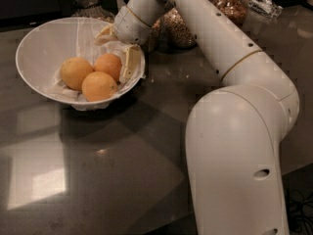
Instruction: Pick orange from white bowl
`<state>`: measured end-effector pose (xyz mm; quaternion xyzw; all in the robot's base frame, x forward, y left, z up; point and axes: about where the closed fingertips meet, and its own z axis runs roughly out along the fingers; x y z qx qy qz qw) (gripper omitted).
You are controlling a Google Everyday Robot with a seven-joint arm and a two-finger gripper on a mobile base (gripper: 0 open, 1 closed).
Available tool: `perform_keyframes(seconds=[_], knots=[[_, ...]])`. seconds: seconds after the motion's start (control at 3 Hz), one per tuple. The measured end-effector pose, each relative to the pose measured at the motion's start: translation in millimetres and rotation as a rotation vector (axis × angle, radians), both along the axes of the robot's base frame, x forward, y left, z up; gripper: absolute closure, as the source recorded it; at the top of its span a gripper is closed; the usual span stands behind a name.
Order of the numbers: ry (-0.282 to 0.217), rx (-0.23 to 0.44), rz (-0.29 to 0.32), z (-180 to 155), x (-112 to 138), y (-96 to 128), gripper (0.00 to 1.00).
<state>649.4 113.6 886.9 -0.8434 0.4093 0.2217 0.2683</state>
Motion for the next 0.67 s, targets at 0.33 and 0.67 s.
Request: perform_keyframes(seconds=[0.33, 0.67], knots=[[0.019, -0.001, 0.011, -8.9, 0.6, 5.6, 0.18], [0.044, 0.000, 0.021, -19.1, 1.2, 11.7, 0.19]])
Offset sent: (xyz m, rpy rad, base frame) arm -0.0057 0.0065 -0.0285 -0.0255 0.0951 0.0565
